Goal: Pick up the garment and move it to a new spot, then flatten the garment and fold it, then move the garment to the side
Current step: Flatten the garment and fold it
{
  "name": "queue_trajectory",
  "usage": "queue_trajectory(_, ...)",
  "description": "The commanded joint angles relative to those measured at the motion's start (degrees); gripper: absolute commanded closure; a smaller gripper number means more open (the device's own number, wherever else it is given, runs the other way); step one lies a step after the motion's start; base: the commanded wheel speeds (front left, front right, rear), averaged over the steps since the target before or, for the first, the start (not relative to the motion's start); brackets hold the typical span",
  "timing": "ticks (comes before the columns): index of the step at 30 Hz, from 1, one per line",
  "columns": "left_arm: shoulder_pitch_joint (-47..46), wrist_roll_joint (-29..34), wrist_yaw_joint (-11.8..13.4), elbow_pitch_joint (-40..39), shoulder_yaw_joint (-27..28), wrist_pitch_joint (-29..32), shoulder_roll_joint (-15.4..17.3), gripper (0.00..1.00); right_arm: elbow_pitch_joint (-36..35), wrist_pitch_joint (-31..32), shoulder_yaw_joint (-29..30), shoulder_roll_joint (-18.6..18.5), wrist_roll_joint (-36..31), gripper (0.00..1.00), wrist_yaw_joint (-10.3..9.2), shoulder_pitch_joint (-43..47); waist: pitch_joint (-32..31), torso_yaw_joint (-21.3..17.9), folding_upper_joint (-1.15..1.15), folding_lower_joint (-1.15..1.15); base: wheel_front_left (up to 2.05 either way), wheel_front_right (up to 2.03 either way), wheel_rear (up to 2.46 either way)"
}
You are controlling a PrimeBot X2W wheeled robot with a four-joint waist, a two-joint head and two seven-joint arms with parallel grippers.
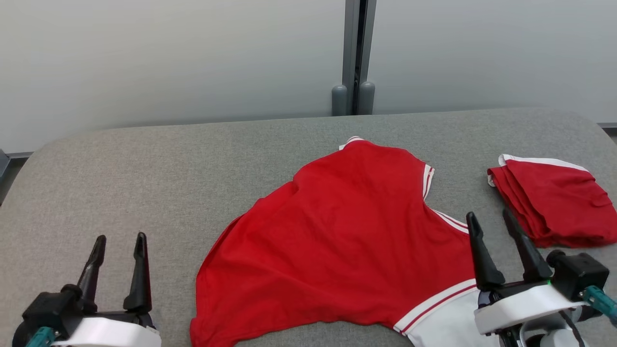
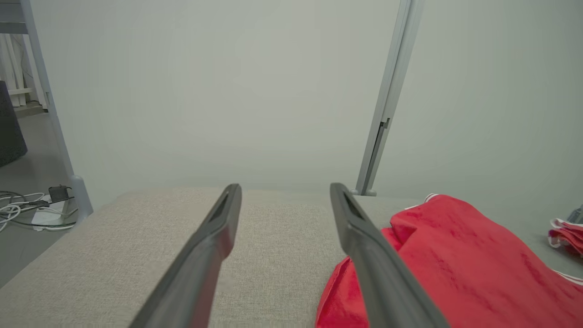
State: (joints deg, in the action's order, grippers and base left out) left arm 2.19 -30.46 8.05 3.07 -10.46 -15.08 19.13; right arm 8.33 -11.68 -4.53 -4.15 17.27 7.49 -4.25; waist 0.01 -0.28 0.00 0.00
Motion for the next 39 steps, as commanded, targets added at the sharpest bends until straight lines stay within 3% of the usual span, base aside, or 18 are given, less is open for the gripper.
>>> queue_trajectory(1,0.5,1.4,-0.8,0.8,0.7,-0.1,-0.8,0.0,1.3,-0.9,-0.6,-0.8,0.2,0.0,0.01,0.1,-0.1,0.1,0.0,0.0,0.0,0.0,0.0)
queue_trajectory(8,0.1,5.7,-5.7,5.2,4.8,-0.1,-4.9,0.0,5.1,-2.9,-2.4,-2.5,0.6,0.0,0.01,-1.6,-0.2,-0.4,0.0,0.0,0.0,0.0,0.0)
queue_trajectory(13,-0.2,7.5,-7.4,6.4,6.5,-0.1,-6.5,0.0,6.2,-3.1,-2.4,-2.8,0.9,0.0,0.01,-2.1,-0.2,-0.6,0.0,0.0,0.0,0.0,0.0)
queue_trajectory(39,-1.0,12.8,-11.6,8.7,11.6,-0.1,-10.6,0.0,7.4,-3.2,-3.8,-3.3,0.8,0.0,0.01,-3.0,-0.8,-0.7,0.0,0.0,0.0,0.0,0.0)
